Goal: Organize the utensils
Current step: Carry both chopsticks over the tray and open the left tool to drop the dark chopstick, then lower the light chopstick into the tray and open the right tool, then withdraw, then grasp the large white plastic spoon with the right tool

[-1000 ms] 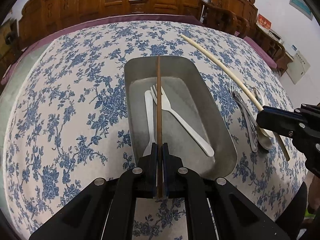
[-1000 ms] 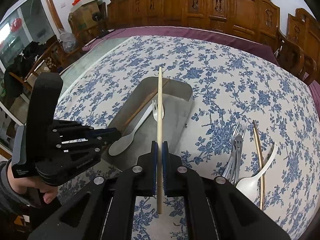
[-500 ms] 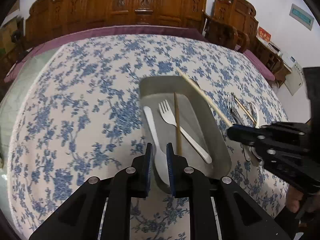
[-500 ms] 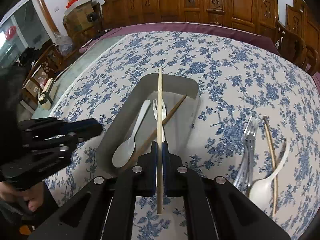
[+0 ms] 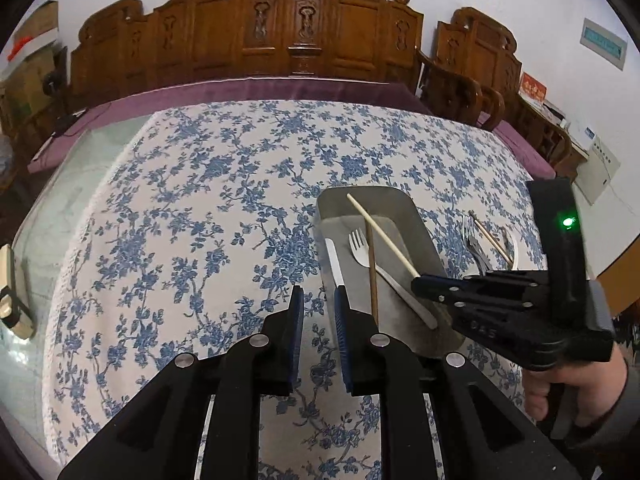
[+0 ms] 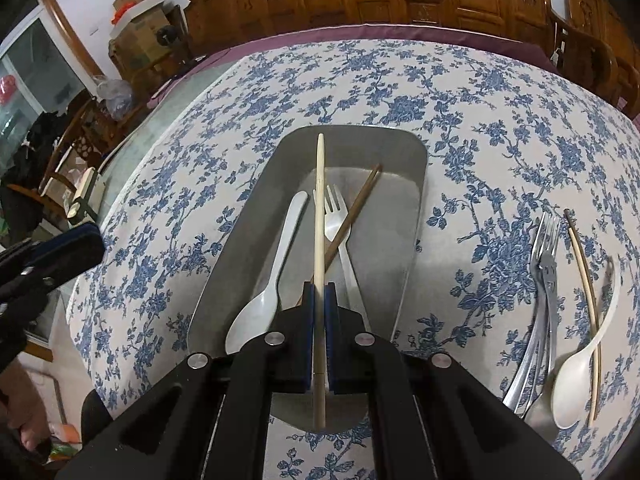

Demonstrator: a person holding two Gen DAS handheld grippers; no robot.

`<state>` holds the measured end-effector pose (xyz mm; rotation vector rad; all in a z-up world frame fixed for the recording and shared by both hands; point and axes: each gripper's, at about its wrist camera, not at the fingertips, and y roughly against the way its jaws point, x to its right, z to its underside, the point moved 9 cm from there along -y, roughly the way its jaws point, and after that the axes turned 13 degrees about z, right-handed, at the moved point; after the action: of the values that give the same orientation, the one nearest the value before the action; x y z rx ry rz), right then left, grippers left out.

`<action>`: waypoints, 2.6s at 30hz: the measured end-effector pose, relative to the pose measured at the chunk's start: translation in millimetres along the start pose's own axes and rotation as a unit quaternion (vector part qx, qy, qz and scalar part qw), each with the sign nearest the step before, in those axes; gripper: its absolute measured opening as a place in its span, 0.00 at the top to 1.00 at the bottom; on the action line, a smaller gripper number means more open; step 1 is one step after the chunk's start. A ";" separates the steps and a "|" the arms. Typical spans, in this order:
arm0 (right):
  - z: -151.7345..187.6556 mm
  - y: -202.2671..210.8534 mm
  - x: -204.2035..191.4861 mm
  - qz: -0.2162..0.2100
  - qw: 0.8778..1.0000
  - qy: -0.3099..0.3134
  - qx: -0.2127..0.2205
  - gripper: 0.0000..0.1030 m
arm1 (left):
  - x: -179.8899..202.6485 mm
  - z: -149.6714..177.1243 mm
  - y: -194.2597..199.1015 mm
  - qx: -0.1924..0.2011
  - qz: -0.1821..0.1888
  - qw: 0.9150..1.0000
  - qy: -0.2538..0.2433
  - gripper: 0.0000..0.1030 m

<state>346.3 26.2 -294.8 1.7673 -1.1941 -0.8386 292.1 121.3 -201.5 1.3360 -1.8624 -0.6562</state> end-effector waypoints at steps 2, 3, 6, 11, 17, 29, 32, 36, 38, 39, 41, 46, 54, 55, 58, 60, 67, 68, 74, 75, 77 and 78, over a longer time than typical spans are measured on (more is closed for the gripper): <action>0.5 -2.8 -1.8 0.003 1.000 0.002 -0.001 0.94 | 0.4 0.7 3.0 0.002 -0.001 1.000 -0.001 0.86; 1.0 -4.8 -2.9 0.003 1.000 0.001 -0.003 0.94 | 0.0 0.9 4.8 0.002 -0.002 1.000 -0.001 0.86; 1.9 -8.2 -5.9 -0.004 1.000 -0.005 -0.009 0.94 | -0.2 1.7 8.2 0.004 -0.003 1.000 0.000 0.86; 0.9 -8.5 -13.1 -0.014 1.000 -0.003 -0.006 0.94 | -2.3 3.0 12.4 0.005 -0.008 1.000 0.001 0.86; 0.9 -7.0 -17.5 -0.024 1.000 0.002 -0.004 0.92 | -1.5 3.1 15.6 0.006 -0.011 1.000 -0.001 0.85; 5.0 31.5 6.7 -0.038 0.999 0.000 0.038 0.92 | 18.7 0.4 13.0 0.006 -0.007 1.000 -0.013 0.73; 9.9 53.1 26.0 -0.030 0.998 0.001 0.056 0.87 | 31.7 -0.2 9.2 0.007 -0.003 1.000 -0.020 0.65; 22.2 76.6 62.2 -0.004 0.997 0.005 0.071 0.81 | 52.8 0.6 -0.5 0.003 0.008 1.000 -0.027 0.64; 31.4 84.0 83.9 0.015 0.997 0.006 0.072 0.79 | 65.3 1.6 -8.3 -0.001 0.016 0.999 -0.029 0.64; 35.0 86.1 92.9 0.023 0.997 0.005 0.072 0.76 | 72.1 2.4 -12.2 -0.004 0.021 0.999 -0.031 0.64; 42.9 88.4 113.3 0.040 0.997 0.000 0.072 0.70 | 85.0 4.0 -18.4 -0.008 0.027 0.999 -0.037 0.64; 64.6 80.1 162.5 0.070 0.996 -0.032 0.052 0.65 | 113.6 9.4 -33.8 -0.021 0.039 0.998 -0.054 0.64; 90.8 47.9 192.9 0.084 0.995 -0.060 0.014 0.49 | 142.8 25.1 -49.6 -0.041 0.052 0.995 -0.072 0.64; 92.3 43.4 195.2 0.085 0.994 -0.064 0.011 0.49 | 145.1 27.3 -51.3 -0.044 0.053 0.995 -0.074 0.64; 93.0 33.2 200.0 0.080 0.993 -0.085 0.004 0.49 | 149.2 33.1 -55.9 -0.051 0.054 0.994 -0.077 0.64; 90.2 28.7 202.5 0.074 0.992 -0.099 0.002 0.49 | 150.0 35.6 -57.8 -0.055 0.056 0.994 -0.076 0.64; 81.0 8.8 209.4 0.080 0.990 -0.112 -0.013 0.49 | 156.2 39.4 -62.4 -0.061 0.060 0.993 -0.076 0.64; 80.4 6.1 209.7 0.079 0.990 -0.114 -0.016 0.49 | 156.8 39.5 -62.7 -0.061 0.061 0.993 -0.077 0.64; 78.5 -0.9 202.7 0.099 0.991 -0.085 -0.019 0.45 | 162.0 44.2 -63.7 -0.065 0.064 0.993 -0.080 0.64; 78.9 -1.6 201.2 0.108 0.991 -0.075 -0.019 0.45 | 162.5 44.9 -64.0 -0.066 0.064 0.993 -0.080 0.64; 79.1 -2.0 198.9 0.122 0.991 -0.059 -0.019 0.45 | 162.3 45.5 -64.9 -0.067 0.065 0.992 -0.080 0.64; 79.7 -1.8 198.7 0.122 0.991 -0.059 -0.019 0.45 | 162.4 45.7 -65.4 -0.068 0.065 0.992 -0.079 0.64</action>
<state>343.5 -181.5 -346.7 1.5196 -1.4288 -0.8238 262.5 -54.2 -234.3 1.0937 -1.9733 -0.8252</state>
